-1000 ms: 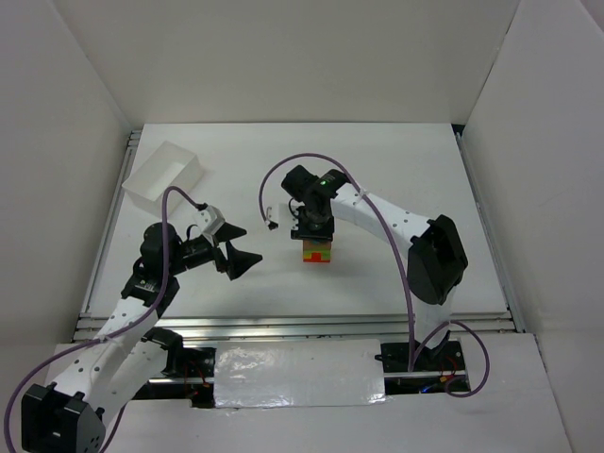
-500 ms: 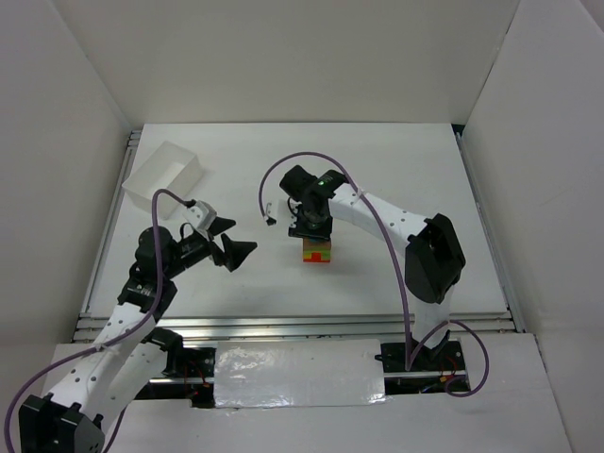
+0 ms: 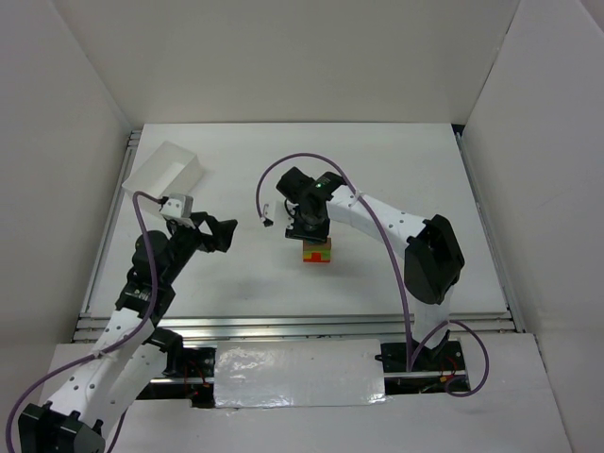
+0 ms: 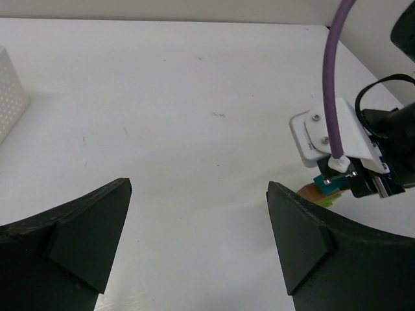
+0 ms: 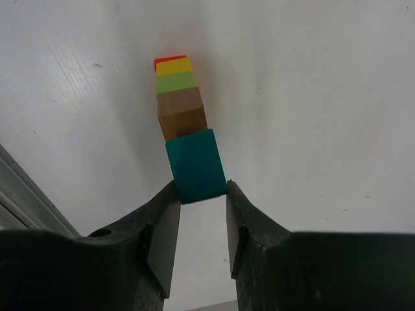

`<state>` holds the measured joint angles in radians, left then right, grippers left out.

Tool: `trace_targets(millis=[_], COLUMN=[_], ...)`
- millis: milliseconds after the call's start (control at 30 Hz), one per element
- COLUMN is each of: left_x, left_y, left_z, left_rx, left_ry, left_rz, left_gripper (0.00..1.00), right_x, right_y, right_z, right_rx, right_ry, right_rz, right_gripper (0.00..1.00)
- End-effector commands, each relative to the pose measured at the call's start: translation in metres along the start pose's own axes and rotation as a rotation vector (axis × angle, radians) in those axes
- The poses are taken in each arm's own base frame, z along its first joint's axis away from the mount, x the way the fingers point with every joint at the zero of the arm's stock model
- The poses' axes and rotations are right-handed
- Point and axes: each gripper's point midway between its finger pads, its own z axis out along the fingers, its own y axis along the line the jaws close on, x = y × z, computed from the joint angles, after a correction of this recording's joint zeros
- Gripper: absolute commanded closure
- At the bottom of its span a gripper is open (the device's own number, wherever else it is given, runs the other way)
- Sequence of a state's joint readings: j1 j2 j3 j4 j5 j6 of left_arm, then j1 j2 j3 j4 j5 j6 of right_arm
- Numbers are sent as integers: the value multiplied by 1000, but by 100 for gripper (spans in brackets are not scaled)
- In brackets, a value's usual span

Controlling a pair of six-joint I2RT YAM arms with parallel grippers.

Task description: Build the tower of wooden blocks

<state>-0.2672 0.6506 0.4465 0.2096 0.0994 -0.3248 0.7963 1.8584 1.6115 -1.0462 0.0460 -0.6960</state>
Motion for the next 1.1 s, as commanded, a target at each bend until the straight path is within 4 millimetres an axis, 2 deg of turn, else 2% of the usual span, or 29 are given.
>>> trace_targets(millis=[0, 600, 1067], left_x=[-12, -9, -8], left_y=[11, 13, 13], left_z=[0, 4, 5], left_rx=[-78, -84, -80], left_ry=[-59, -35, -32], left_rz=[-39, -38, -35], left_gripper=[1, 1, 1], right_x=[-15, -4, -5], right_y=[-9, 0, -5], right_z=[-6, 0, -2], right_rx=[48, 32, 49], right_ry=[-48, -18, -23], right_rz=[5, -5, 1], right_gripper=[68, 66, 65])
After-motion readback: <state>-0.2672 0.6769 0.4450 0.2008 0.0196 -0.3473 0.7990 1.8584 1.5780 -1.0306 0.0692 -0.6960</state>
